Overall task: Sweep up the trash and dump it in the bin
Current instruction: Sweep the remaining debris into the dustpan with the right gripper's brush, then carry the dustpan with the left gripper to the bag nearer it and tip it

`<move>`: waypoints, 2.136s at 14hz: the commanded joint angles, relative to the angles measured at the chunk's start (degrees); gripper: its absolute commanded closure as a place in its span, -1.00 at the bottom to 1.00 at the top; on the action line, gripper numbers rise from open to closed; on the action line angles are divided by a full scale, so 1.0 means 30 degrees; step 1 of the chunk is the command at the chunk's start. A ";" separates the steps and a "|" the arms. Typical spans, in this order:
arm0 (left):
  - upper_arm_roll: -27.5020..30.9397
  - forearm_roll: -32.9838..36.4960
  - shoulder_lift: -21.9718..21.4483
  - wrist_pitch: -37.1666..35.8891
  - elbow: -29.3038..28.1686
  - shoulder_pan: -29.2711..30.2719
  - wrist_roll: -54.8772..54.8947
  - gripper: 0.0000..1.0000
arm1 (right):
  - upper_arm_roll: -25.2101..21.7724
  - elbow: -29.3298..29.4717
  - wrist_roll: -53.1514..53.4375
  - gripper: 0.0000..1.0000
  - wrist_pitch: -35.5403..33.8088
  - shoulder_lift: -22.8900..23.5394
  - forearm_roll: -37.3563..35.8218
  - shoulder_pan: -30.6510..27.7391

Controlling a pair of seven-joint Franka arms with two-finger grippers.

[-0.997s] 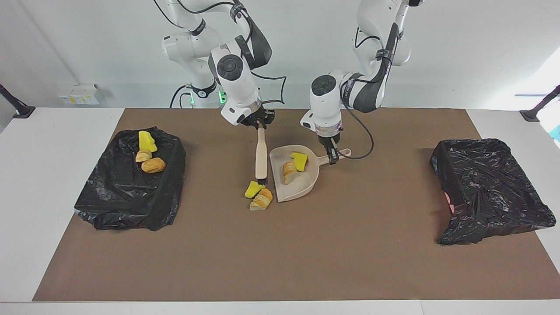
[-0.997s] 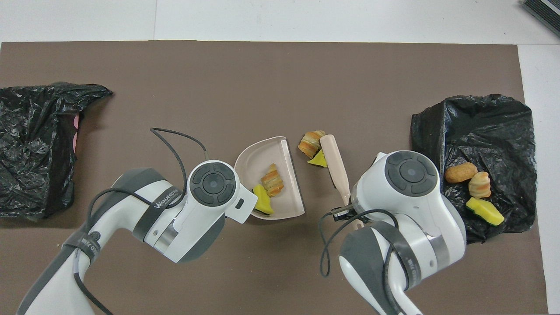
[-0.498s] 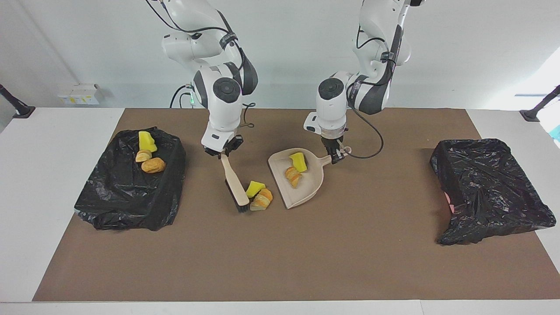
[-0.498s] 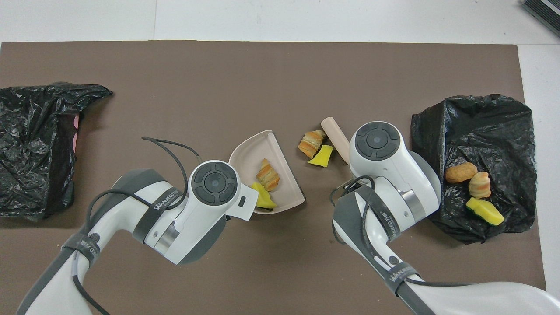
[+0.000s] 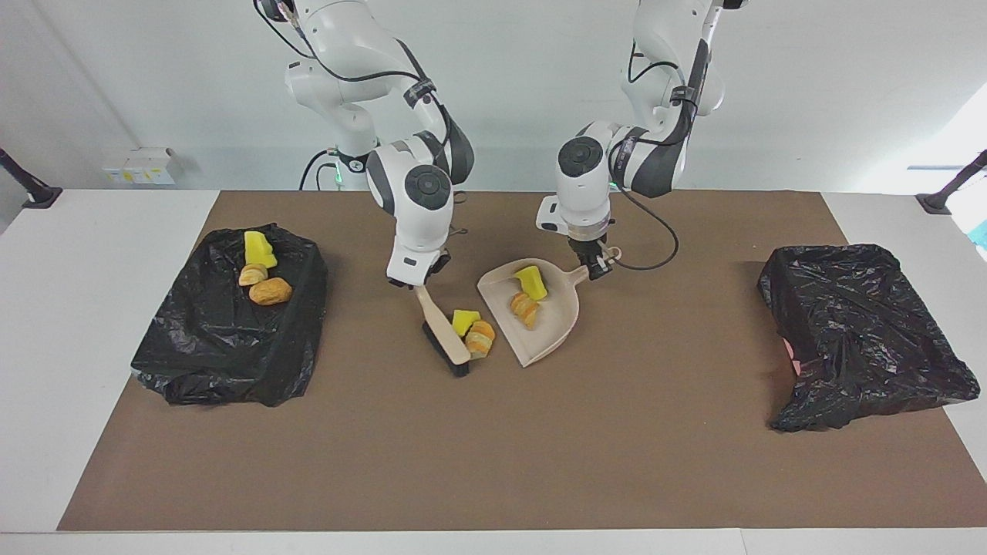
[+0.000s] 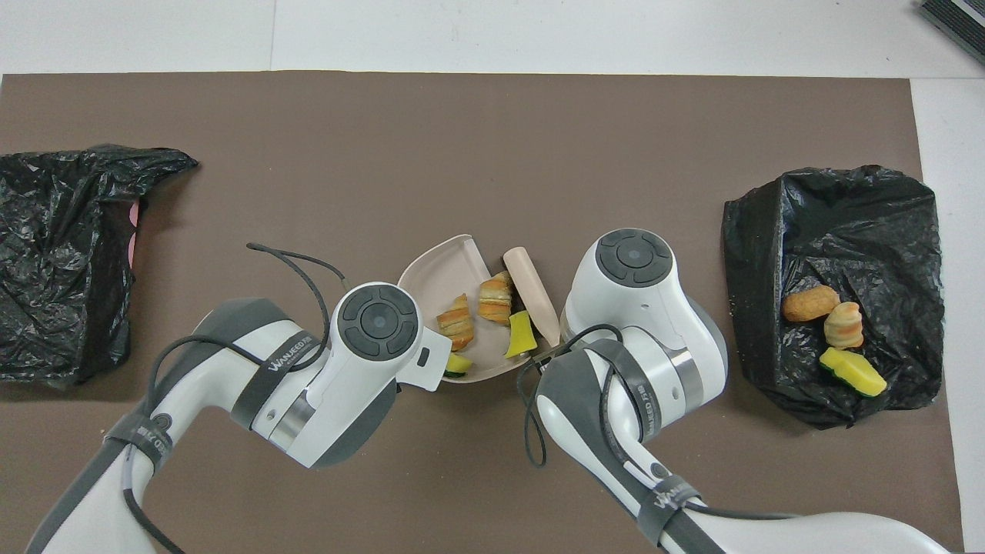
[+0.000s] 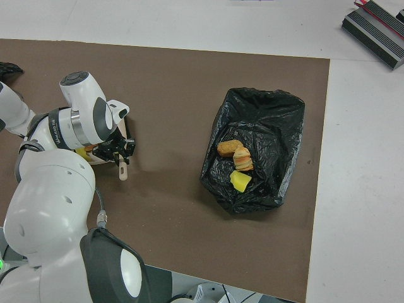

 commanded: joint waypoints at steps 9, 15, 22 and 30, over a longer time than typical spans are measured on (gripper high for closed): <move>0.0099 -0.0708 0.0095 0.2070 -0.0188 0.1098 0.2716 1.00 | -0.0149 -0.0298 0.5476 1.00 -0.3180 -0.5084 0.1812 0.0146; 0.0099 -0.1502 -0.0021 0.1284 0.1126 0.3264 0.5029 1.00 | 0.0056 -0.2396 0.7539 1.00 -0.6766 -0.9361 0.2715 0.0290; 0.0129 -0.2877 0.0271 -0.2993 0.5754 0.7598 1.1264 1.00 | 0.0086 -0.6011 0.8591 1.00 -0.2836 -0.9777 0.3569 0.3015; 0.0187 -0.2791 0.1882 -0.5371 0.9566 1.2552 1.8853 1.00 | 0.0086 -0.7768 1.1843 1.00 0.1056 -0.8432 0.3746 0.5826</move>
